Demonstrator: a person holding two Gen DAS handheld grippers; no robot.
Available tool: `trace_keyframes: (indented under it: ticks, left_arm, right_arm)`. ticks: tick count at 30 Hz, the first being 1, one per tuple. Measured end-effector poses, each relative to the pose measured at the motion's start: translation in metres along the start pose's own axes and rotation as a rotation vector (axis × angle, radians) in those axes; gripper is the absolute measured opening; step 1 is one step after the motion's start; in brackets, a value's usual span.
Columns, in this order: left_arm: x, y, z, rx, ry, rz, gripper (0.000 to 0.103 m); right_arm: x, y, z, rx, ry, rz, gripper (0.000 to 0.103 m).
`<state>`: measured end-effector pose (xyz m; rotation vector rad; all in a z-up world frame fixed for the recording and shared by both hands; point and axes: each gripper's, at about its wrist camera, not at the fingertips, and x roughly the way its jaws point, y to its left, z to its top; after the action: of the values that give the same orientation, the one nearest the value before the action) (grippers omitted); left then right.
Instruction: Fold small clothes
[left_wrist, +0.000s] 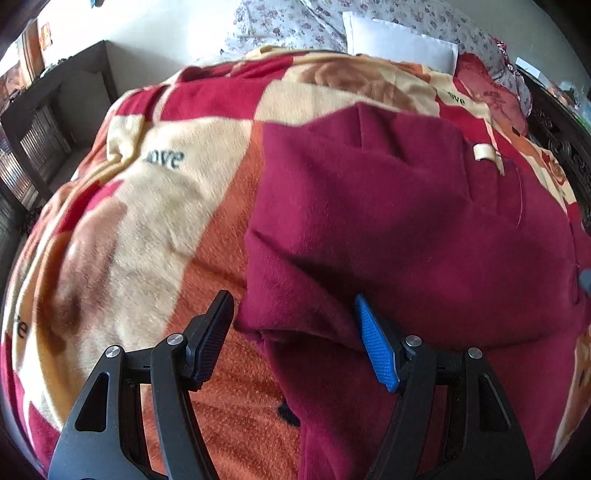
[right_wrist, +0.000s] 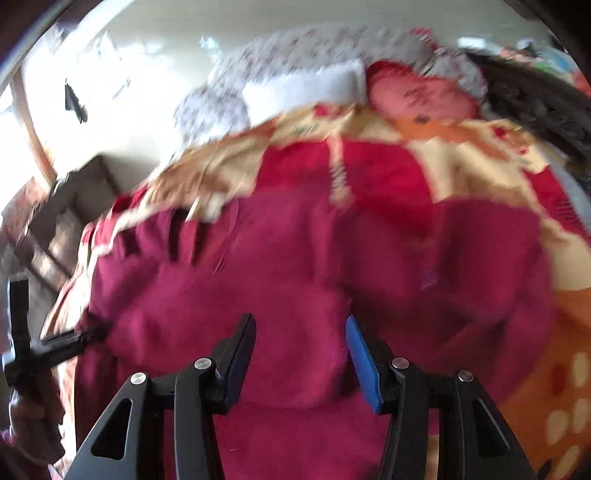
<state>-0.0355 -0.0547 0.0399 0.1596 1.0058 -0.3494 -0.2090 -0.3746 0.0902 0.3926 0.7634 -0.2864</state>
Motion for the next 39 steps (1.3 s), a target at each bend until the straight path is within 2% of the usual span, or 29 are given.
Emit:
trace_keyframes:
  ticks: [3, 6, 13, 17, 18, 20, 21, 22, 24, 29, 33, 36, 39]
  left_arm:
    - [-0.013, -0.001, 0.003, 0.006, -0.045, 0.014, 0.068]
    - [-0.022, -0.003, 0.004, 0.005, -0.062, -0.004, 0.068]
    - [-0.027, -0.015, -0.001, 0.04, -0.049, -0.008, 0.068]
    - [-0.026, -0.016, -0.002, 0.044, -0.045, -0.002, 0.068]
    - [-0.026, -0.016, -0.002, 0.04, -0.042, -0.002, 0.068]
    - [-0.027, -0.016, -0.002, 0.034, -0.038, -0.003, 0.068]
    - [-0.028, -0.015, -0.002, 0.033, -0.039, -0.008, 0.068]
    - [-0.03, -0.015, -0.002, 0.034, -0.044, -0.012, 0.068]
    - [-0.033, -0.016, -0.002, 0.042, -0.053, -0.007, 0.068]
    - [-0.031, -0.017, -0.002, 0.029, -0.047, -0.018, 0.068]
    - [-0.034, -0.023, -0.003, 0.031, -0.054, -0.028, 0.068]
    - [-0.04, -0.026, -0.002, 0.044, -0.061, -0.036, 0.068]
    - [-0.047, -0.026, 0.001, 0.048, -0.082, -0.034, 0.068]
  right_arm:
    - [-0.018, -0.026, 0.012, 0.047, -0.022, -0.046, 0.049]
    - [-0.024, -0.053, 0.014, 0.128, 0.014, -0.066, 0.049]
    - [-0.014, -0.098, 0.001, 0.339, 0.047, -0.057, 0.049]
    - [-0.007, -0.115, -0.001, 0.448, 0.017, -0.029, 0.049]
    - [-0.004, -0.117, 0.0, 0.449, 0.011, -0.018, 0.049]
    - [0.005, -0.12, 0.006, 0.438, 0.001, 0.009, 0.027]
    - [0.004, -0.123, 0.011, 0.433, 0.0, 0.016, 0.007]
    - [-0.001, -0.125, 0.015, 0.431, -0.018, 0.028, 0.006]
    - [-0.026, -0.128, 0.027, 0.41, -0.108, 0.049, 0.006]
    - [-0.1, -0.137, 0.053, 0.354, -0.289, 0.022, 0.006]
    - [-0.131, -0.141, 0.06, 0.336, -0.328, 0.035, 0.006]
    - [-0.148, -0.131, 0.063, 0.312, -0.345, 0.102, 0.006]
    - [-0.169, -0.107, 0.07, 0.227, -0.36, 0.196, 0.006]
